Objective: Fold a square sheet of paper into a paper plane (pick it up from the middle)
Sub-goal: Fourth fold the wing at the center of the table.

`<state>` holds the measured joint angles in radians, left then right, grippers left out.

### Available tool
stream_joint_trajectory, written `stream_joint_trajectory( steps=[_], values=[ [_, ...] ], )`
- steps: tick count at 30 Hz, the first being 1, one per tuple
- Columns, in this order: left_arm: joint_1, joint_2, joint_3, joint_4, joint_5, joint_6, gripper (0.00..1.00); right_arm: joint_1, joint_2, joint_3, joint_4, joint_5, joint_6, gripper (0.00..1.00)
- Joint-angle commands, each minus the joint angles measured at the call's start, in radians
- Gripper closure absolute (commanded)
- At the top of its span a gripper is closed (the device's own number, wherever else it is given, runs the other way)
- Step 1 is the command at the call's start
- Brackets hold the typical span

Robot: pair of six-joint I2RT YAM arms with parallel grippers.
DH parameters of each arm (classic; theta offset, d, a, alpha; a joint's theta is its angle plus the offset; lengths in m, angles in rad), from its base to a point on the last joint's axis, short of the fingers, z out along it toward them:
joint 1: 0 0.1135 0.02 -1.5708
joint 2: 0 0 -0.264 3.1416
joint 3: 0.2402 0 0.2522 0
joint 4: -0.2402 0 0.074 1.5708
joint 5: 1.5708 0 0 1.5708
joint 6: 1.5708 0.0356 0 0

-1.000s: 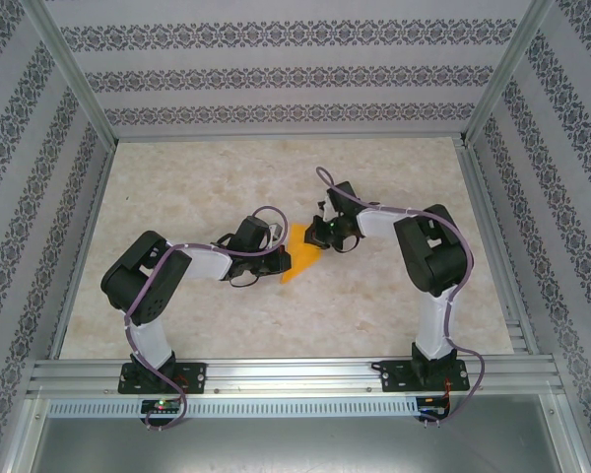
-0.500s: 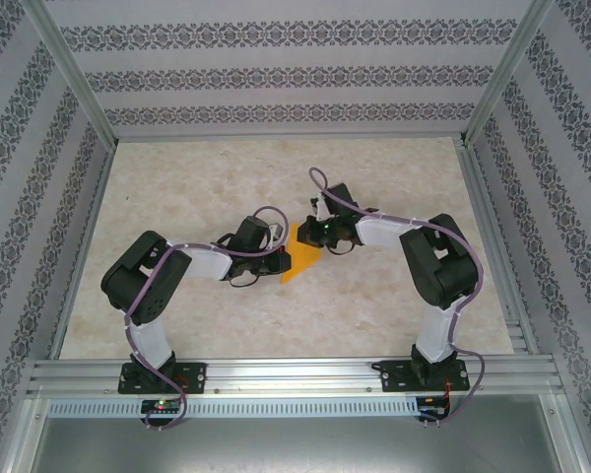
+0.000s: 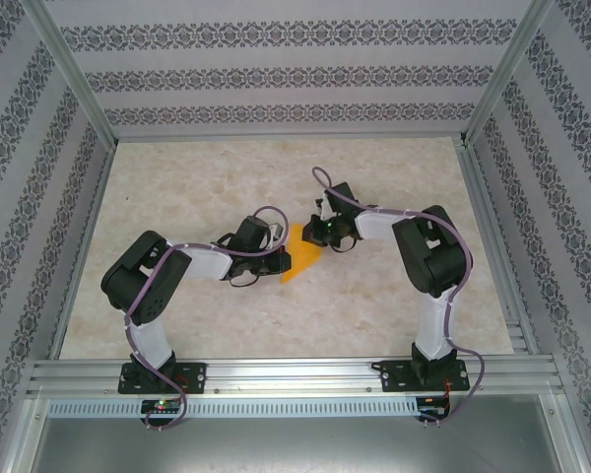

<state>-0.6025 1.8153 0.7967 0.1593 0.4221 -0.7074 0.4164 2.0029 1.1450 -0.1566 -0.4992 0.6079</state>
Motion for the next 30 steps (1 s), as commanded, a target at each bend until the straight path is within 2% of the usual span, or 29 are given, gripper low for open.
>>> stream_joint_trajectory(
  steps=[1, 6, 13, 21, 26, 30],
  values=[
    [0.001, 0.055, -0.041, -0.170, -0.025, 0.028, 1.00, -0.060, 0.052, 0.057, -0.036, 0.041, -0.033, 0.96],
    [-0.005, 0.058, -0.041, -0.165, -0.019, 0.029, 1.00, -0.109, 0.075, 0.118, -0.056, 0.034, -0.041, 0.96],
    [-0.008, 0.060, -0.036, -0.167, -0.022, 0.027, 1.00, -0.104, -0.034, 0.109, -0.067, 0.031, -0.051, 0.96],
    [-0.009, 0.059, -0.029, -0.159, -0.024, 0.022, 1.00, 0.013, -0.147, -0.064, 0.032, 0.008, 0.022, 0.96],
    [-0.010, 0.053, -0.025, -0.149, -0.014, 0.023, 1.00, 0.099, -0.099, -0.097, 0.095, -0.028, 0.090, 0.96],
    [-0.010, 0.044, -0.018, -0.137, -0.007, 0.027, 1.00, 0.120, -0.047, -0.097, 0.110, -0.038, 0.107, 0.96]
  ],
)
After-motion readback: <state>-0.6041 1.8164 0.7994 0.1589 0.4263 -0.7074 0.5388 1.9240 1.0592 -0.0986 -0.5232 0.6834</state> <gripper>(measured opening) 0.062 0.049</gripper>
